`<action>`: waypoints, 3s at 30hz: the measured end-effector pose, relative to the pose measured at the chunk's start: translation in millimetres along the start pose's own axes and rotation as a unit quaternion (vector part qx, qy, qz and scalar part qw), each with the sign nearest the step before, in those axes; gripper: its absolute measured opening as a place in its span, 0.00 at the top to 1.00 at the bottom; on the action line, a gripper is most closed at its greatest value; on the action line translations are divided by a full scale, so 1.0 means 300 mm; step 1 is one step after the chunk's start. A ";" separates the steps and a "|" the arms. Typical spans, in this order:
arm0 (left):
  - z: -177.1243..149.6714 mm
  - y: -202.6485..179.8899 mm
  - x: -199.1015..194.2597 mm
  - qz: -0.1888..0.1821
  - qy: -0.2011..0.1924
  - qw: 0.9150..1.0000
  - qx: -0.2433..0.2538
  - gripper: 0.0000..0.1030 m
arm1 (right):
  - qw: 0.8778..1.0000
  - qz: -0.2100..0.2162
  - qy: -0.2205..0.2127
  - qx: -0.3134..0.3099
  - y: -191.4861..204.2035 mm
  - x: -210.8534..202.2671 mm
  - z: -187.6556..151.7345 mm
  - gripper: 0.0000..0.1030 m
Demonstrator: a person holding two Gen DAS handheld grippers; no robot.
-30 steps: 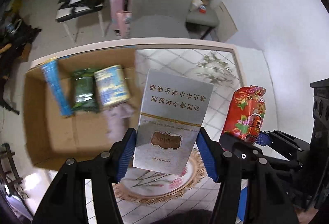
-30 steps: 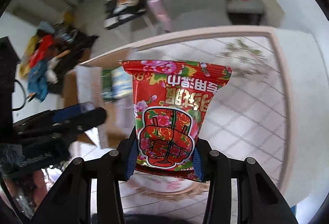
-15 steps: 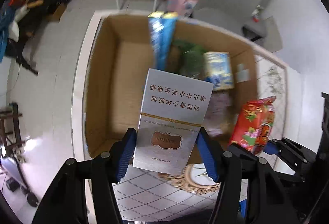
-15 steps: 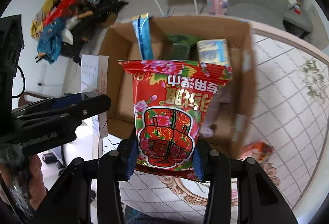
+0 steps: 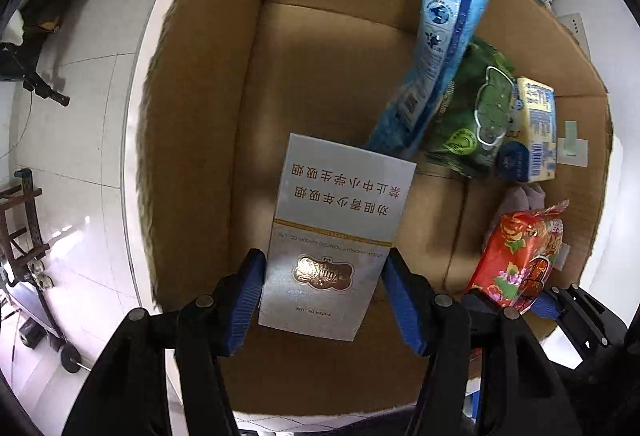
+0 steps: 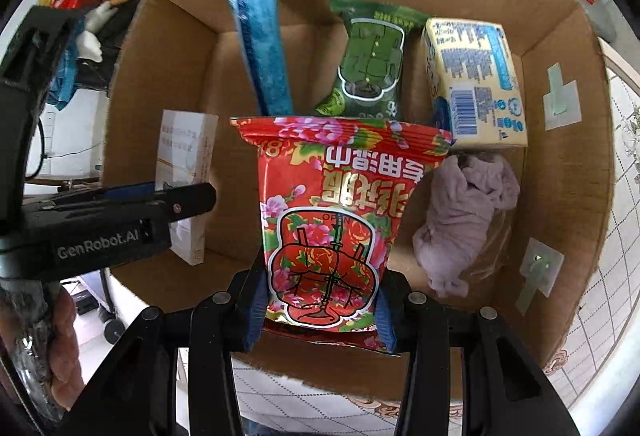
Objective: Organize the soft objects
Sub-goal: 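Carry both items into the box and release them beside the cloth, then grasp the orange panda snack bag with the right gripper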
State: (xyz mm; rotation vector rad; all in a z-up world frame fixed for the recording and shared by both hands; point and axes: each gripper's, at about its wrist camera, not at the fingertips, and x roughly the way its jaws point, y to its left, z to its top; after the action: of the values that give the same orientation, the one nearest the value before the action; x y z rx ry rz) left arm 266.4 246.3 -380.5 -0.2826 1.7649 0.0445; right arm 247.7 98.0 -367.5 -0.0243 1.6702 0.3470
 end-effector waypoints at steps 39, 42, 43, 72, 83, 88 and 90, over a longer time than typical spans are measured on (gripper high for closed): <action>-0.309 -0.097 -0.333 0.040 -0.129 0.991 0.006 0.09 | 0.996 -0.049 -0.074 0.028 -0.113 -0.328 -0.202 0.08; -0.343 -0.104 -0.355 0.039 -0.148 0.988 0.003 0.03 | 0.993 -0.064 -0.096 0.019 -0.106 -0.401 -0.242 0.08; -0.355 -0.110 -0.362 0.040 -0.156 0.987 0.002 0.02 | 0.993 -0.065 -0.102 0.017 -0.102 -0.414 -0.251 0.08; -0.291 -0.345 -0.155 0.059 -0.116 0.991 0.027 0.02 | 0.939 0.065 -0.023 0.337 -0.881 -0.035 -0.398 0.11; -0.259 -0.382 -0.115 0.071 -0.108 0.991 0.041 0.02 | 0.933 0.043 -0.023 0.356 -0.885 0.064 -0.369 0.64; -0.270 -0.383 -0.117 0.068 -0.109 0.991 0.040 0.02 | 0.941 0.027 -0.048 0.335 -0.853 0.002 -0.388 0.65; -0.278 -0.379 -0.121 0.064 -0.109 0.991 0.039 0.02 | 0.943 0.029 -0.060 0.326 -0.832 -0.053 -0.386 0.66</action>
State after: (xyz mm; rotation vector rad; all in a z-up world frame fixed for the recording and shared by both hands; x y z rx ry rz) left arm 217.4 126.8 -313.1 -0.1021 1.5614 0.0957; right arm 192.1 -170.6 -394.6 0.5306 1.5948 -0.1723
